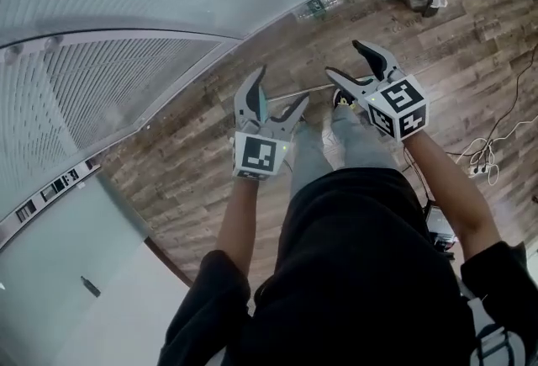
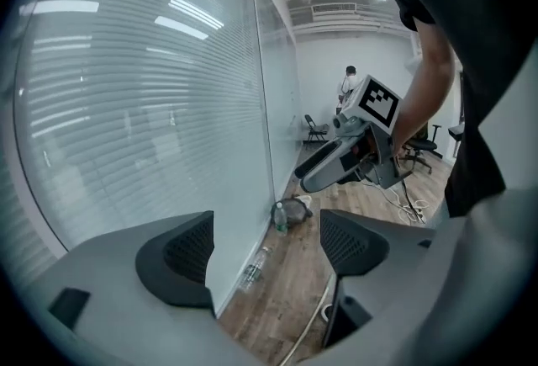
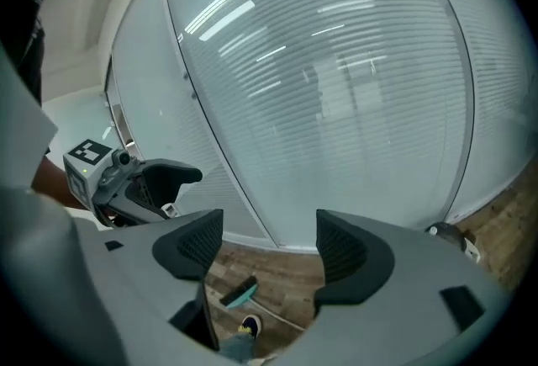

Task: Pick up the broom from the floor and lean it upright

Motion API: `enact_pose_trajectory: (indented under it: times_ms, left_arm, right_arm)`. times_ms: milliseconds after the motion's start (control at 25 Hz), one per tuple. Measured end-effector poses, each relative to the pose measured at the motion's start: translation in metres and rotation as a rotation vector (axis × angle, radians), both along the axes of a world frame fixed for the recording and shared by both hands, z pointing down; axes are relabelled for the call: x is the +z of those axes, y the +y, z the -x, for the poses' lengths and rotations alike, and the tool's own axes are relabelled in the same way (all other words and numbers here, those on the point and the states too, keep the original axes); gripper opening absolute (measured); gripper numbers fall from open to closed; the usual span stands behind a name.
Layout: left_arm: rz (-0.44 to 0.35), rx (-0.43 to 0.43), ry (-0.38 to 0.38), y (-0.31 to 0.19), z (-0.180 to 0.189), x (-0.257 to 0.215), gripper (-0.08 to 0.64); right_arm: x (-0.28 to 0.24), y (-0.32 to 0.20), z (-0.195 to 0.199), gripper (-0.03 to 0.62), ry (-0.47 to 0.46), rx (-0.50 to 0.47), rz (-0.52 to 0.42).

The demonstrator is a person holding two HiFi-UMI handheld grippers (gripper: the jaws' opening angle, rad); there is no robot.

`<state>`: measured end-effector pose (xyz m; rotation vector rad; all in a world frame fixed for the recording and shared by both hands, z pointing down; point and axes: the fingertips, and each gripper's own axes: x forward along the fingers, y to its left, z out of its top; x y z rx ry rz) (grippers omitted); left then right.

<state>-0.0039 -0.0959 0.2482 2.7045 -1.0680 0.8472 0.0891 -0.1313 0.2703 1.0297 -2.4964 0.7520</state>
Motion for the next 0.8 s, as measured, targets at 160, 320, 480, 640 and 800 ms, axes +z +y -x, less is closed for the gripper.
enact_pose_trajectory:
  times_ms: [160, 320, 480, 640, 800]
  left_arm:
    - [0.107, 0.035, -0.009, 0.007, 0.006, 0.071, 0.422]
    - [0.243, 0.03, -0.034, 0.024, 0.024, 0.15, 0.431]
    - [0.347, 0.122, -0.097, 0.047, 0.033, 0.237, 0.431]
    - [0.45, 0.171, -0.161, 0.071, 0.047, 0.321, 0.43]
    - [0.57, 0.202, -0.231, 0.087, 0.058, 0.413, 0.43]
  right_arm:
    - [0.08, 0.02, -0.004, 0.383, 0.1, 0.006, 0.161]
    - [0.156, 0.049, -0.005, 0.399, 0.143, 0.052, 0.33]
    - [0.235, 0.07, -0.006, 0.399, 0.114, 0.128, 0.482]
    - [0.344, 0.1, -0.018, 0.399, 0.178, 0.165, 0.636]
    - [0.436, 0.112, -0.03, 0.399, 0.197, 0.23, 0.745]
